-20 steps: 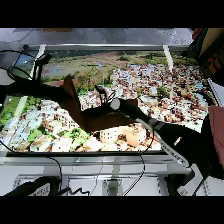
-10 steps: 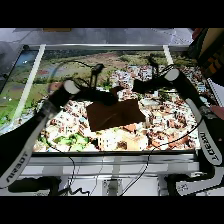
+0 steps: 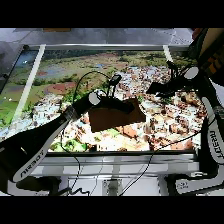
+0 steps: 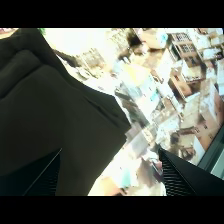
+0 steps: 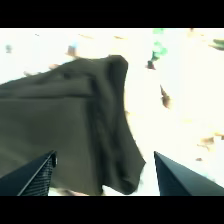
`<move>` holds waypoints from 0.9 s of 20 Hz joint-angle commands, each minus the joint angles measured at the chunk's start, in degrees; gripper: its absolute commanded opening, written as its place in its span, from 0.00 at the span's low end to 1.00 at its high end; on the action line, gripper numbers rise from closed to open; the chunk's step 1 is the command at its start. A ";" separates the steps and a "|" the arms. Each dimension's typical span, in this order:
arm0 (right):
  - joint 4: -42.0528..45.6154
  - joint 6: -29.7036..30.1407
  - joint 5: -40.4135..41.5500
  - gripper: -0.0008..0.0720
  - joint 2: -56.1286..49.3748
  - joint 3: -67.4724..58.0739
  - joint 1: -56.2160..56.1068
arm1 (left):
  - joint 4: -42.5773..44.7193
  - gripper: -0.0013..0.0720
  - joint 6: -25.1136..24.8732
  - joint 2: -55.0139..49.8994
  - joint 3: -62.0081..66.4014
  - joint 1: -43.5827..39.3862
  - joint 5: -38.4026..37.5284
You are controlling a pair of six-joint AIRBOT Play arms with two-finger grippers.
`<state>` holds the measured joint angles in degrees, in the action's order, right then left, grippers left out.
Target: Fold the clothes and pants, and hang the long-sleeved shirts on hangers.
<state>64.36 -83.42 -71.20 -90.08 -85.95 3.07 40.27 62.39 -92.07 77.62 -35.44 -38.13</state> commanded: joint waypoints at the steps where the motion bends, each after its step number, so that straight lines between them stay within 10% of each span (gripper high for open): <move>1: 1.73 6.08 -5.25 0.93 -2.34 0.09 -0.04 | 0.20 0.96 -0.02 0.63 0.02 3.48 -3.26; 18: -12.26 23.47 -3.76 0.85 -20.41 -0.92 0.50 | 5.18 0.95 -0.02 0.66 0.02 11.26 -13.57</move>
<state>52.01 -62.13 -76.62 -109.82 -86.26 3.14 45.15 62.39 -91.42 77.62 -24.29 -51.53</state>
